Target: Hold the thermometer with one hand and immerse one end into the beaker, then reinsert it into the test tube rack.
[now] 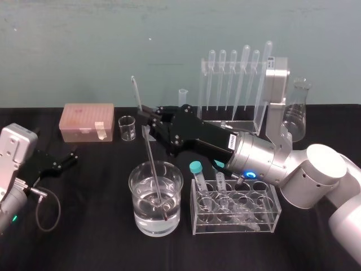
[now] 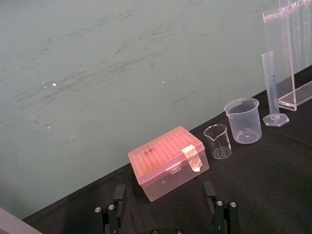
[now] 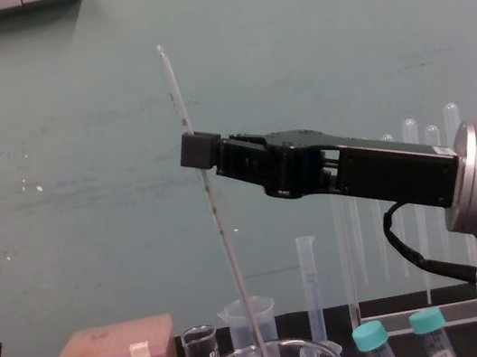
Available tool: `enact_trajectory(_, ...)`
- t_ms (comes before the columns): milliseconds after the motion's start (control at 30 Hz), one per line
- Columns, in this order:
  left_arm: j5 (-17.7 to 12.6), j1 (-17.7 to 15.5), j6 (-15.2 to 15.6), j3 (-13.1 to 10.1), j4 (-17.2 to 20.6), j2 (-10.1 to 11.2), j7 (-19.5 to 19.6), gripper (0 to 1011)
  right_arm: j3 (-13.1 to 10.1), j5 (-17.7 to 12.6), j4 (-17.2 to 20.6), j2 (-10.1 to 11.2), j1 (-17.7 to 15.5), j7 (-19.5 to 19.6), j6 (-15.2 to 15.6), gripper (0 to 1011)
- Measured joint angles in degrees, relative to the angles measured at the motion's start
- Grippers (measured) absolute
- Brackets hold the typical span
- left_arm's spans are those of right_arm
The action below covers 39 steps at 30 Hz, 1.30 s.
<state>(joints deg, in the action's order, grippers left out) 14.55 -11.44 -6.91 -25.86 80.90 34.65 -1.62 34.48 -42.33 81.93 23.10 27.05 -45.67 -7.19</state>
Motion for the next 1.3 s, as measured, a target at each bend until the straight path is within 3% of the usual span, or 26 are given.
enact_trajectory(1300, 0.0, 0.0, 0.0, 0.0, 0.0, 0.0, 0.0, 1008, 0.0, -0.1, -0.7, -0.2, 0.3, -0.3, -0.1, 53)
